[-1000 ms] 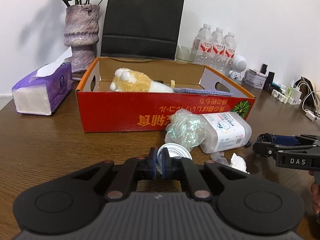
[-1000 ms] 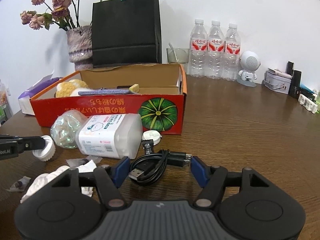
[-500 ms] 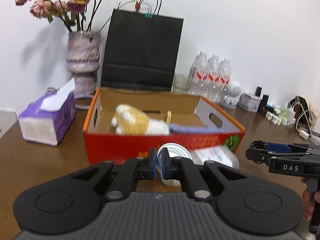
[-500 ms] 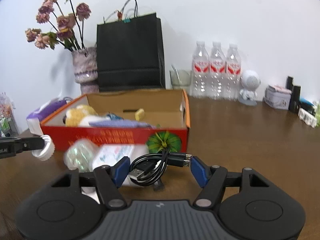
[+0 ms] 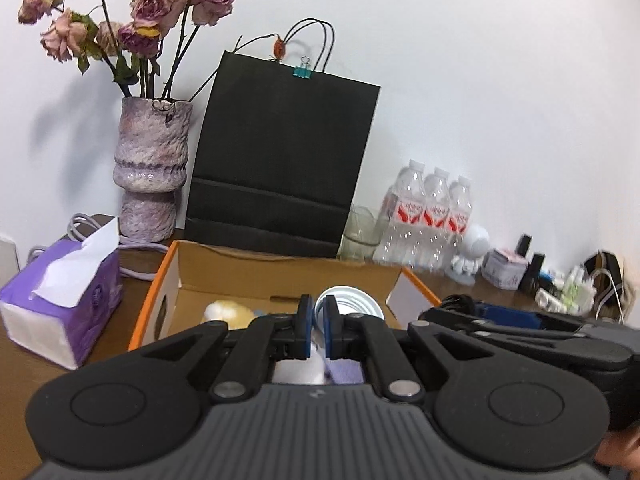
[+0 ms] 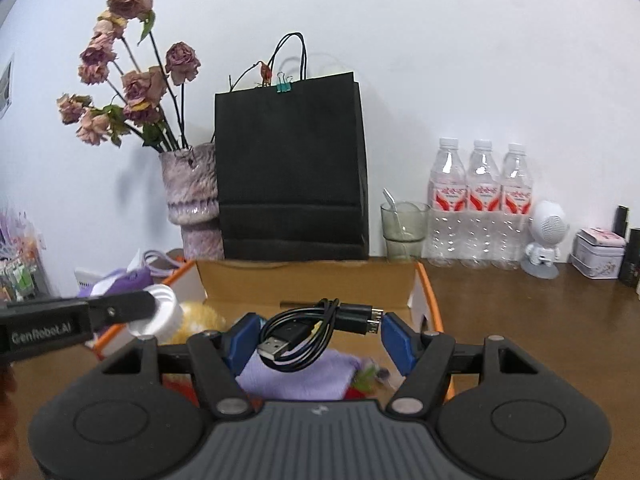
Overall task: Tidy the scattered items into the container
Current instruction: 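Carry the cap and cable into the box and open both tools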
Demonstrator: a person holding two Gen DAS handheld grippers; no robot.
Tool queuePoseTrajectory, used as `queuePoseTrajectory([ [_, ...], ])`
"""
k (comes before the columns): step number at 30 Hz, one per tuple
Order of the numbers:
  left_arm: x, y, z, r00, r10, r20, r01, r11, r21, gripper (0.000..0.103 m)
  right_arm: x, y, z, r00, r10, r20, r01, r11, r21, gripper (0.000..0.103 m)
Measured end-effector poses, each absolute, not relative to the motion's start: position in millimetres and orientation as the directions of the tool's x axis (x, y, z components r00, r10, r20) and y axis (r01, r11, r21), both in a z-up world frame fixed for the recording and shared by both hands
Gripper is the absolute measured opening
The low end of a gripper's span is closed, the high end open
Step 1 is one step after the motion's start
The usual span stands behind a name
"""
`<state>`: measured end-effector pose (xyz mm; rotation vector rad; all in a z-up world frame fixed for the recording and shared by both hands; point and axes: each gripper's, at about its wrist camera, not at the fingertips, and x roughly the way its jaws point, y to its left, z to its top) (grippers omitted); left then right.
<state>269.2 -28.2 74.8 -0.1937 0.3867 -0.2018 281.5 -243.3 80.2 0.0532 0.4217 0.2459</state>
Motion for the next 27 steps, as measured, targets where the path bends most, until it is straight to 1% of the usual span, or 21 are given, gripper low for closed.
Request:
queuePoseTrajectory([
  [6, 303.7, -27.1, 62.6, 0.895, -0.210, -0.394, 0.133, 0.968, -0.213, 0.006, 317.5, -234.0, 68.2, 0.866, 0.250, -0.432, -0.222, 0.968, 0.115, 0.066],
  [13, 318.4, -21.3, 50.1, 0.881, -0.185, -0.436, 0.103, 0.973, -0.207, 0.006, 329.3, -230.1, 53.4, 0.843, 0.248, -0.478, -0.223, 0.969, 0.110, 0.066],
  [15, 318.4, -22.4, 49.2, 0.878, -0.185, -0.442, 0.106, 0.975, -0.197, 0.007, 329.6, -228.9, 51.9, 0.840, 0.246, -0.483, -0.222, 0.969, 0.107, 0.066],
  [16, 318.5, -23.6, 49.3, 0.875, -0.186, -0.448, 0.111, 0.976, -0.188, 0.010, 329.6, -228.5, 51.7, 0.838, 0.246, -0.486, -0.223, 0.969, 0.106, 0.067],
  [17, 318.2, -25.0, 49.6, 0.874, -0.178, -0.452, 0.106, 0.978, -0.181, 0.026, 329.8, -228.2, 51.8, 0.836, 0.247, -0.490, -0.225, 0.969, 0.104, 0.071],
  [18, 317.6, -26.1, 50.1, 0.876, -0.158, -0.456, 0.088, 0.981, -0.170, 0.054, 329.9, -227.8, 51.8, 0.833, 0.247, -0.494, -0.226, 0.969, 0.103, 0.090],
  [19, 317.1, -26.8, 50.6, 0.881, -0.100, -0.463, 0.036, 0.989, -0.146, 0.070, 330.0, -227.9, 52.1, 0.832, 0.243, -0.498, -0.222, 0.970, 0.102, 0.102],
  [20, 316.8, -26.7, 50.8, 0.884, -0.041, -0.465, -0.017, 0.993, -0.120, 0.098, 330.1, -229.2, 52.6, 0.835, 0.233, -0.498, -0.211, 0.972, 0.102, 0.103],
  [21, 316.9, -26.5, 51.0, 0.886, 0.007, -0.463, -0.059, 0.993, -0.099, 0.103, 330.4, -231.8, 53.4, 0.839, 0.220, -0.498, -0.194, 0.975, 0.104, 0.103],
  [22, 316.5, -25.5, 51.1, 0.889, 0.018, -0.458, -0.069, 0.993, -0.095, 0.103, 331.0, -235.1, 54.2, 0.841, 0.211, -0.498, -0.181, 0.977, 0.110, 0.103],
  [25, 316.3, -23.8, 50.9, 0.883, -0.034, -0.468, -0.034, 0.990, -0.136, 0.103, 334.1, -243.4, 53.5, 0.838, 0.197, -0.508, -0.151, 0.980, 0.131, 0.103],
  [27, 315.6, -27.2, 50.7, 0.883, -0.021, -0.468, -0.040, 0.992, -0.120, 0.103, 335.4, -245.4, 52.5, 0.836, 0.189, -0.516, -0.141, 0.981, 0.131, 0.103],
])
